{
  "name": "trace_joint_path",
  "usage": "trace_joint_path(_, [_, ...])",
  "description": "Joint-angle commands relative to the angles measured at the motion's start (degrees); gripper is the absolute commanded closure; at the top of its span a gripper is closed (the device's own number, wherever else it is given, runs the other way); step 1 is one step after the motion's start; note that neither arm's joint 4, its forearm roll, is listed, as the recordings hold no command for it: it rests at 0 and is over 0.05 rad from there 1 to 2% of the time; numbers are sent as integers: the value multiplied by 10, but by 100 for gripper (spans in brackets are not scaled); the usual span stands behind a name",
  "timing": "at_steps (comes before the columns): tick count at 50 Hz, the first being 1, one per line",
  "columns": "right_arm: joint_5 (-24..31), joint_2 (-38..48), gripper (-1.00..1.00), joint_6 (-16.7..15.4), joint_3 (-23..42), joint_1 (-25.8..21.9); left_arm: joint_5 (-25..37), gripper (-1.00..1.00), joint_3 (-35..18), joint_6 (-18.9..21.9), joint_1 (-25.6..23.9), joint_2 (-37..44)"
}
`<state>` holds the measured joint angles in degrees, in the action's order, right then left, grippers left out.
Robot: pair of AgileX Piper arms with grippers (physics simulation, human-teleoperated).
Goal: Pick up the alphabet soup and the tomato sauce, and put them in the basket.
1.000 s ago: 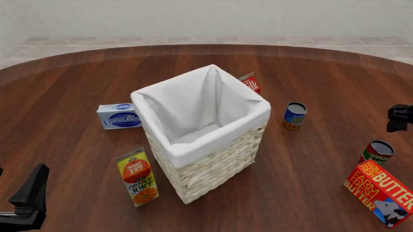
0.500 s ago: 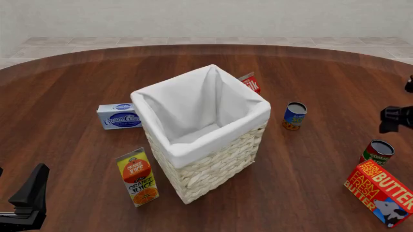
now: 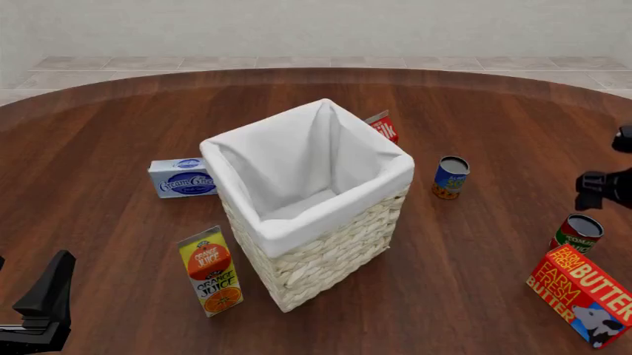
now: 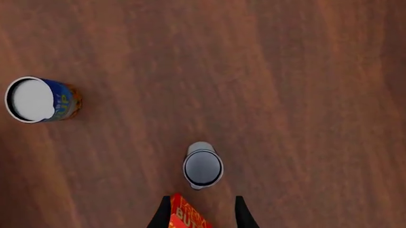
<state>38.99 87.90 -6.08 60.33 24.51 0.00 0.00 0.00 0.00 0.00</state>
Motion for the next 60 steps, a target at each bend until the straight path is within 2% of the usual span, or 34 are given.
trace_joint_path(1, [-16,17,-100,-4,-3,9,0,-100,0,0,0,0])
trace_joint_path(32, [-44,47,-100,-12,-14,10,0,-100,0,0,0,0])
trace_joint_path(60, [-71,65,-100,-3,-29,-1,0,-100,0,0,0,0])
